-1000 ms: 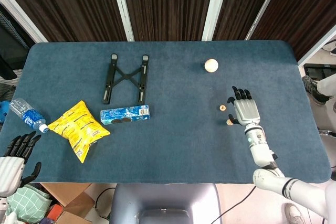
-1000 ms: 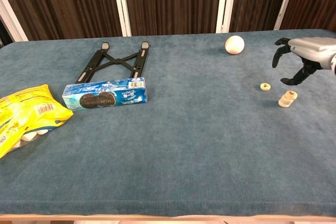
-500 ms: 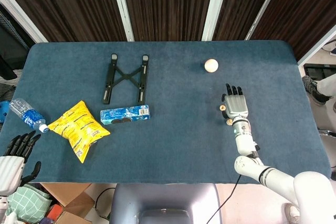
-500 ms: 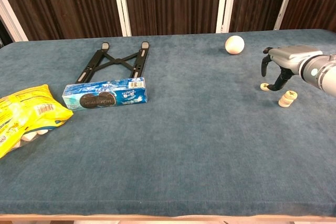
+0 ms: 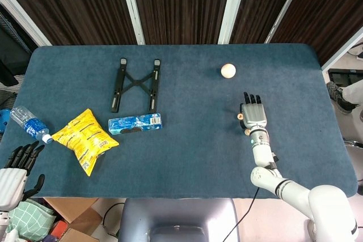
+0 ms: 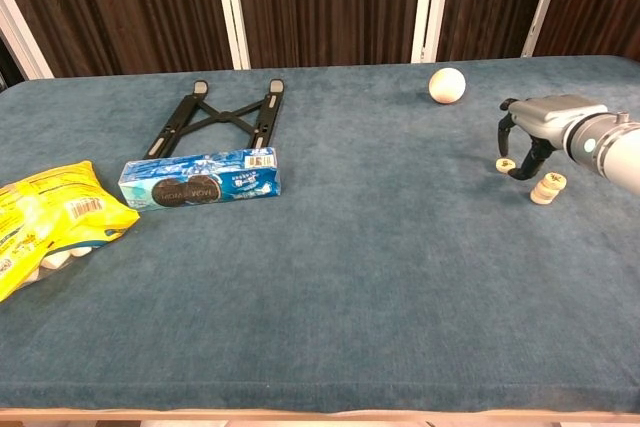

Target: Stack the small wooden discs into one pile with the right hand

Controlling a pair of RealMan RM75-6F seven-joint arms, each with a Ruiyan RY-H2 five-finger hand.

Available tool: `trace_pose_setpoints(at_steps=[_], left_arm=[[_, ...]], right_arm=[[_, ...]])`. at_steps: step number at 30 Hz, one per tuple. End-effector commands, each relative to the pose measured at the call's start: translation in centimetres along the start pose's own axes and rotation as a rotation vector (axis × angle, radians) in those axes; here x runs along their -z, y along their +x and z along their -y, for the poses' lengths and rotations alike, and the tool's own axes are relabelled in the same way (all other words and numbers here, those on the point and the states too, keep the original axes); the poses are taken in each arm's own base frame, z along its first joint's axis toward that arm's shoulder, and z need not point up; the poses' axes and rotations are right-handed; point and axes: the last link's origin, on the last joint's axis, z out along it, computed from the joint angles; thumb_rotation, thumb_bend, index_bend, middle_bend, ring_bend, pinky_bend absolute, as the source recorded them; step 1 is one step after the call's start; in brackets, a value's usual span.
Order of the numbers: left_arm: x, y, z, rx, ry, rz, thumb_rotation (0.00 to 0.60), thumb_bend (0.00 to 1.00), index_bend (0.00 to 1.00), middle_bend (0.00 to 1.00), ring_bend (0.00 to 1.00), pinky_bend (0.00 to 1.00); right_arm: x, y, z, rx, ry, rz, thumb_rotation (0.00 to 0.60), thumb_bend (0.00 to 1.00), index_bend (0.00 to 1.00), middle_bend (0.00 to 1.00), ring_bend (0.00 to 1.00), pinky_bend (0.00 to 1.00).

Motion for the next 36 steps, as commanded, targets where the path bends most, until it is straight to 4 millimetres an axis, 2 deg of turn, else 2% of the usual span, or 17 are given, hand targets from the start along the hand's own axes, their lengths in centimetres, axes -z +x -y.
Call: trace_pose_setpoints(at_steps=[1, 10, 15, 23, 29, 36], left_arm=[[0.0, 0.0, 0.0, 0.0, 0.002, -0.001, 0.6, 0.49, 0.0, 0.0, 0.0, 0.07], [0.1, 0.0, 0.1, -0.002, 0.003, -0.001, 0.6, 0.49, 0.0, 0.0, 0.0, 0.07], [0.1, 0.1, 0.1, 0.0, 0.004, -0.003, 0.6, 0.49, 0.0, 0.0, 0.0, 0.07], [0.1, 0.1, 0.1, 0.002, 0.003, -0.006, 0.6, 0.49, 0.0, 0.0, 0.0, 0.07], [0.2, 0.1, 0.0, 0.001, 0.0, -0.008, 0.6, 0.49, 0.0, 0.0, 0.0, 0.07], [0.3, 0.1, -0.1, -0.001, -0.003, -0.008, 0.6, 0.49, 0.0, 0.0, 0.0, 0.07]], right_arm=[[-0.1, -0.2, 0.2, 0.002, 0.002, 0.006, 0.6, 0.44, 0.55, 0.07, 0.0, 0.0], [-0.4, -0.5, 0.5, 0.004, 0.002, 0.014, 0.6, 0.47, 0.57, 0.07, 0.0, 0.0], [-0.4, -0.6, 0.4, 0.001, -0.003, 0.016, 0.6, 0.49, 0.62, 0.07, 0.0, 0.01], [0.2, 0.1, 0.2, -0.024, 0.025, -0.008, 0.6, 0.5, 0.66, 0.08, 0.0, 0.01], [2.9, 1.4, 0.0, -0.064, 0.124, -0.045, 0.6, 0.5, 0.66, 0.08, 0.0, 0.01], [7.1, 2.6, -1.4, -0.092, 0.236, -0.045, 0.6, 0.5, 0.65, 0.08, 0.0, 0.01]])
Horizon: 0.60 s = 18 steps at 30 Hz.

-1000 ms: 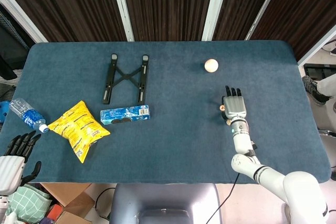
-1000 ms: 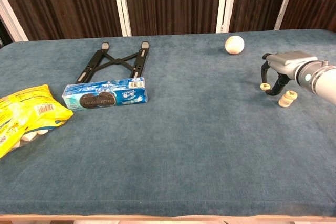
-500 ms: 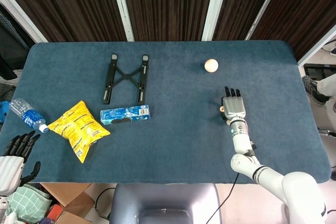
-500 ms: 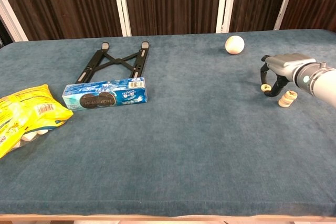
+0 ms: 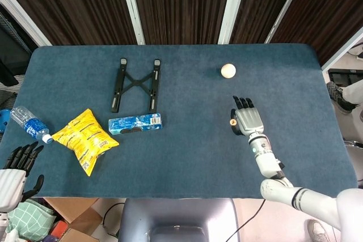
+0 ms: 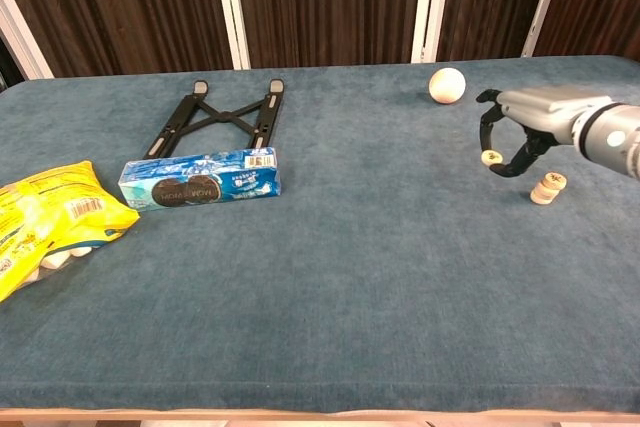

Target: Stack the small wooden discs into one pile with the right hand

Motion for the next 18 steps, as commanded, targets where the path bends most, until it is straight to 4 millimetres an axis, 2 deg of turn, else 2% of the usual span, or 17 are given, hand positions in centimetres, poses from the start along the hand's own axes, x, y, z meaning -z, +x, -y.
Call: trace_pose_setpoints(at_steps=[1, 4, 8, 14, 18], left_arm=[[0.0, 0.0, 0.0, 0.0, -0.002, -0.001, 0.6, 0.49, 0.0, 0.0, 0.0, 0.07], [0.1, 0.0, -0.1, 0.001, -0.004, 0.0, 0.6, 0.49, 0.0, 0.0, 0.0, 0.07], [0.1, 0.0, -0.2, 0.003, -0.01, 0.003, 0.6, 0.49, 0.0, 0.0, 0.0, 0.07], [0.2, -0.1, -0.3, 0.004, -0.017, 0.007, 0.6, 0.49, 0.0, 0.0, 0.0, 0.07], [0.1, -0.1, -0.3, 0.004, -0.016, 0.009, 0.6, 0.49, 0.0, 0.0, 0.0, 0.07]], right_arm=[[3.2, 0.9, -1.5, -0.015, 0.05, 0.003, 0.6, 0.5, 0.65, 0.08, 0.0, 0.01], [4.8, 1.3, -2.5, -0.005, 0.062, 0.007, 0.6, 0.5, 0.65, 0.08, 0.0, 0.01], [5.6, 1.3, -4.2, 0.04, 0.035, -0.008, 0.6, 0.5, 0.65, 0.08, 0.0, 0.01], [5.1, 0.9, -6.4, 0.065, -0.025, 0.014, 0.6, 0.5, 0.65, 0.08, 0.0, 0.01], [4.2, 0.6, -6.9, 0.072, -0.054, 0.014, 0.6, 0.5, 0.65, 0.08, 0.0, 0.01]])
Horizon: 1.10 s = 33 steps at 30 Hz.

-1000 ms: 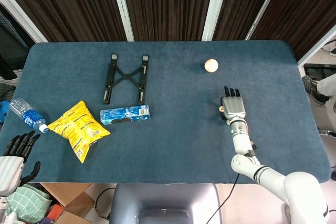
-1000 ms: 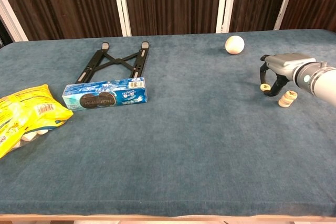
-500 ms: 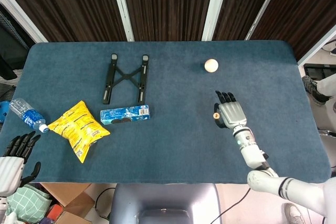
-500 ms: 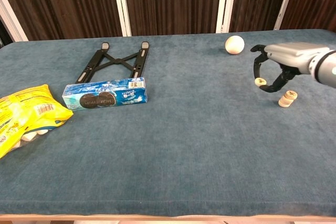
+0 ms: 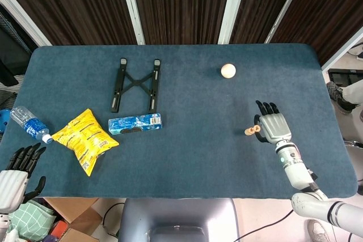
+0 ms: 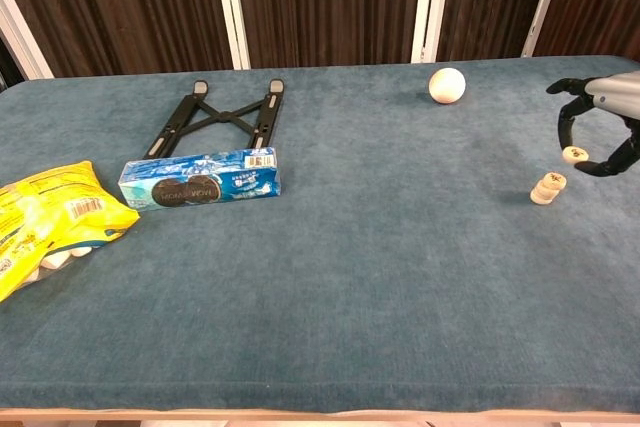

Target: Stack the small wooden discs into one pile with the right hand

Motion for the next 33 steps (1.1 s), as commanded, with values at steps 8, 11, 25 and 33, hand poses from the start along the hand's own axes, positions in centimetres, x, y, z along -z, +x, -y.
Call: trace_pose_setpoints(at_steps=[8, 11, 25, 33], left_arm=[[-0.1, 0.0, 0.1, 0.002, 0.007, -0.003, 0.6, 0.49, 0.0, 0.0, 0.0, 0.07], [-0.1, 0.0, 0.1, 0.002, 0.009, -0.001, 0.6, 0.49, 0.0, 0.0, 0.0, 0.07], [0.0, 0.1, 0.1, 0.004, 0.006, -0.003, 0.6, 0.49, 0.0, 0.0, 0.0, 0.07], [0.0, 0.1, 0.1, 0.006, 0.006, -0.004, 0.6, 0.49, 0.0, 0.0, 0.0, 0.07]], right_arm=[[-1.5, -0.9, 0.2, 0.017, -0.028, 0.016, 0.6, 0.5, 0.64, 0.08, 0.0, 0.01], [-1.5, -1.1, 0.4, 0.021, -0.022, 0.023, 0.6, 0.5, 0.64, 0.08, 0.0, 0.01], [-1.6, -1.7, 1.1, 0.026, -0.012, 0.036, 0.6, 0.5, 0.6, 0.08, 0.0, 0.01], [-1.6, -1.8, 1.4, 0.028, -0.007, 0.038, 0.6, 0.5, 0.57, 0.08, 0.0, 0.01]])
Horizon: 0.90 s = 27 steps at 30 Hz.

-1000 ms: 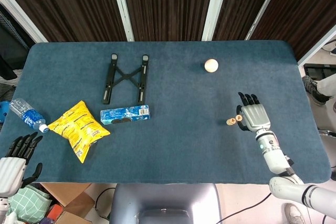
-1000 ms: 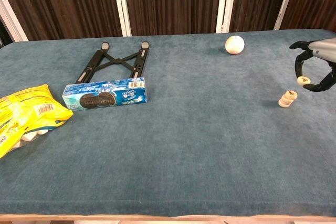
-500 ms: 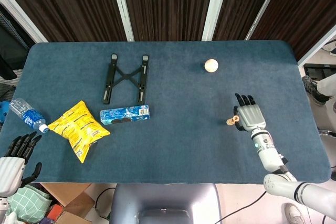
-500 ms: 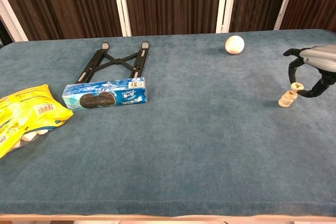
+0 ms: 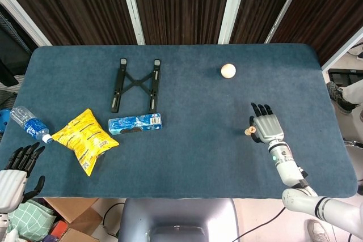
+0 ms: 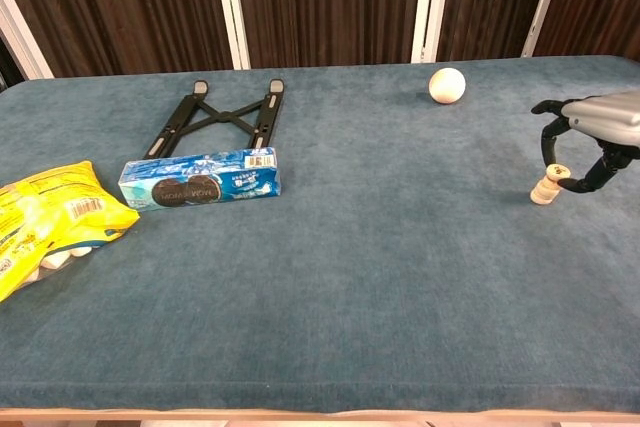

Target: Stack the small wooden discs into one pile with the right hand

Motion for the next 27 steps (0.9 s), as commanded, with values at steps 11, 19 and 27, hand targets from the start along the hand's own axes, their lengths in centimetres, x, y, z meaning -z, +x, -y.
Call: trace_pose_setpoints(at_steps=[11, 19, 27], left_arm=[[0.0, 0.0, 0.0, 0.002, 0.001, -0.003, 0.6, 0.49, 0.0, 0.0, 0.0, 0.07], [0.1, 0.1, 0.0, 0.005, 0.001, -0.006, 0.6, 0.49, 0.0, 0.0, 0.0, 0.07], [0.3, 0.2, 0.1, 0.007, 0.001, -0.014, 0.6, 0.49, 0.0, 0.0, 0.0, 0.07]], right_arm=[[0.4, 0.1, 0.0, 0.0, 0.001, 0.012, 0.6, 0.5, 0.5, 0.08, 0.0, 0.01], [1.3, 0.7, -0.4, -0.018, 0.012, -0.015, 0.6, 0.5, 0.48, 0.08, 0.0, 0.01], [4.7, 1.5, -2.0, -0.108, 0.01, -0.07, 0.6, 0.45, 0.36, 0.04, 0.0, 0.01]])
